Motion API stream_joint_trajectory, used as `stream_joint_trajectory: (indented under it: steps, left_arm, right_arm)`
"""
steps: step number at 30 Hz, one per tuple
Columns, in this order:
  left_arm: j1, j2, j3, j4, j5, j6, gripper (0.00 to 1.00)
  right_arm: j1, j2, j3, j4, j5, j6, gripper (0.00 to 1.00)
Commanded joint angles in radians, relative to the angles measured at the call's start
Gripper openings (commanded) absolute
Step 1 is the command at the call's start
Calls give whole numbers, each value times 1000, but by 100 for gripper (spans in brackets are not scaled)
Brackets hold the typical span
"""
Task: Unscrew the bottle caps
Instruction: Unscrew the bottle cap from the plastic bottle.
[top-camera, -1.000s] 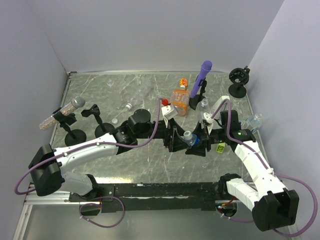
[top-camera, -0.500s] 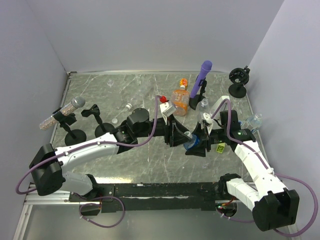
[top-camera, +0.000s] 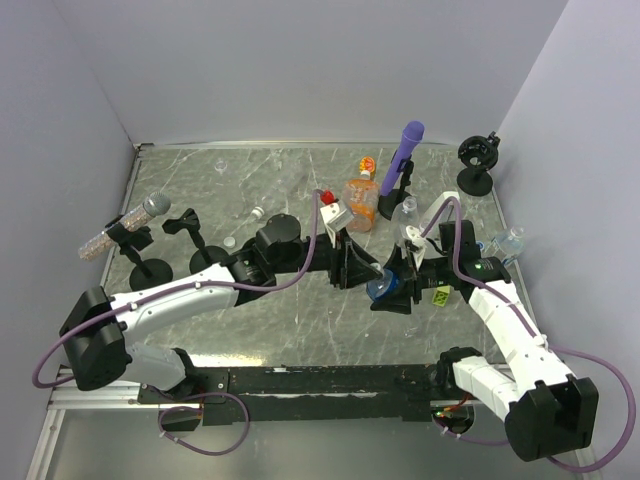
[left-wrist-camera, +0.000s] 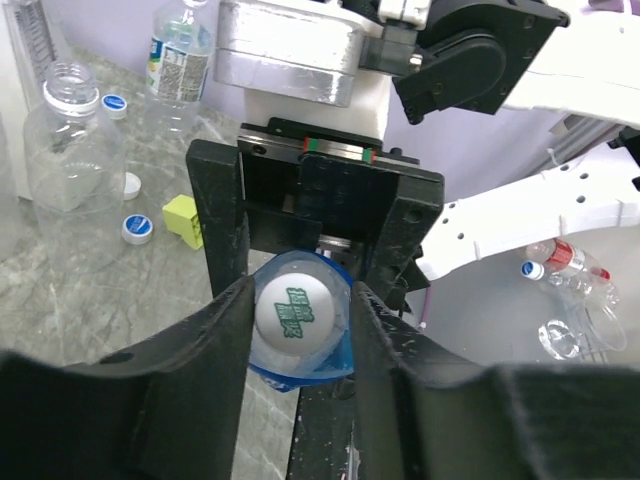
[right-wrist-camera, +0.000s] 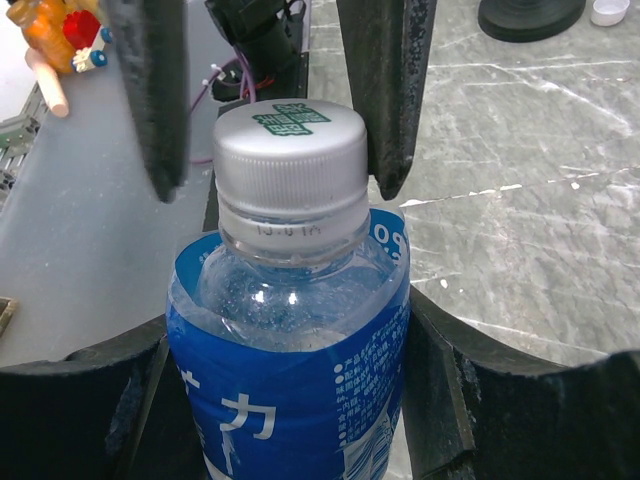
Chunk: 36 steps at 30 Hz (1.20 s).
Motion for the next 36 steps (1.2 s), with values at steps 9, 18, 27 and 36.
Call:
stream_joint_trajectory:
  steps: [9,18,27,36]
  left_arm:
    - [-12,-15,39,25,-40,-93,1]
    - [-170,-46,126,-313,-575,-429,1]
    - [-321,161,470,-851,-1003,-624,1]
    - [-341,129,378,-817,-1153,-967,1]
  right_arm:
    - [10,12,45,39,-1,-9,26]
    - [10,12,34,104,56,61,25]
    - [10,12,31,116,68,74,25]
    - [7,4,22,177,130,141,13]
